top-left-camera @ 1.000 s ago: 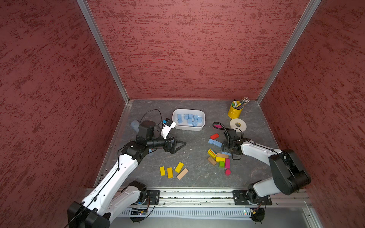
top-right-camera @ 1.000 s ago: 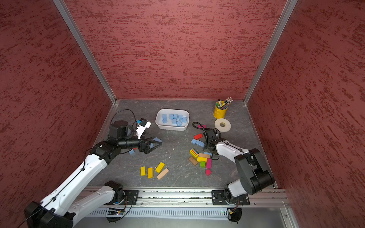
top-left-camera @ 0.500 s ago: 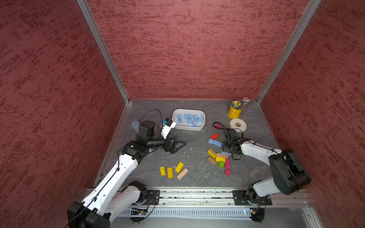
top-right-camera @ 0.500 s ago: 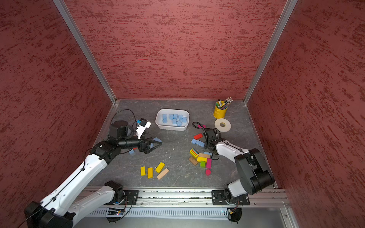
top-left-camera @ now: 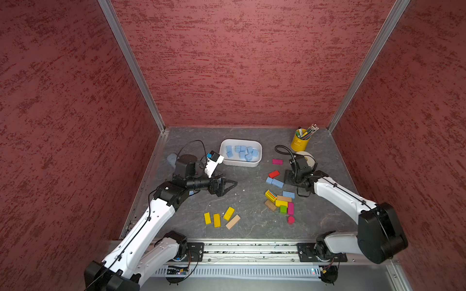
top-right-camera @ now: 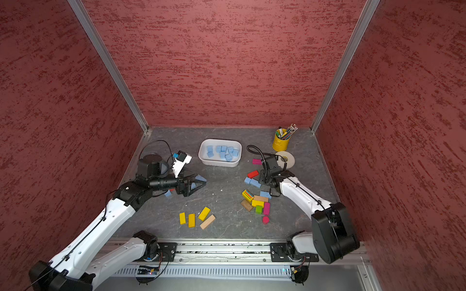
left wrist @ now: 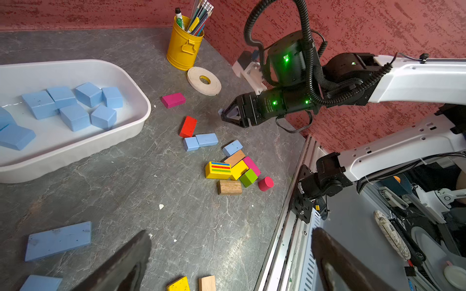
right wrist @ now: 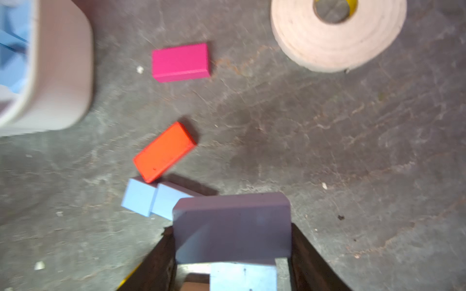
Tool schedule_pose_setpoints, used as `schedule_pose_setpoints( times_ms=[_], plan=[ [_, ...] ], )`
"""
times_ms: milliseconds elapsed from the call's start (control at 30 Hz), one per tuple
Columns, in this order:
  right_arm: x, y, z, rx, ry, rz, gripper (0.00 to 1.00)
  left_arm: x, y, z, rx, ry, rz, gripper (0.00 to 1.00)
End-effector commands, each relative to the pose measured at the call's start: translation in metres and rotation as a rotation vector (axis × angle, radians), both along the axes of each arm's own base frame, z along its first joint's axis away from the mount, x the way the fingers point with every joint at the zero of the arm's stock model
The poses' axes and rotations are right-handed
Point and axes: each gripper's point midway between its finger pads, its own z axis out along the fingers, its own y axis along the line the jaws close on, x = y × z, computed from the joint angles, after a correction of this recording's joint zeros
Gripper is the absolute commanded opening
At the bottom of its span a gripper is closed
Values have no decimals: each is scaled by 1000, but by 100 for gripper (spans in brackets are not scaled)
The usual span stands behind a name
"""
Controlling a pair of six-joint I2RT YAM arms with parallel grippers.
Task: Pick out the blue building blocks
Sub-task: Pick up the building block from the center of the board, then place the building block in the storage box.
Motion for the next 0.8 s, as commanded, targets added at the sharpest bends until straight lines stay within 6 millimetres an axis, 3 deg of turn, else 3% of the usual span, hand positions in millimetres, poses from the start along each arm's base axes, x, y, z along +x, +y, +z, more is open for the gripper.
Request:
schedule_pose_setpoints(
  times_ms=[0,533,767],
  plan=[
    [6,12,23,73,-33,25,36,-2,2,4,6,-30,1,100],
    [48,82,73,299,-122,150,32,-2,3,6,8,-40,13,100],
    [68,123,78,309,-119,216,32,-2,5,6,14,-50,26,100]
  ],
)
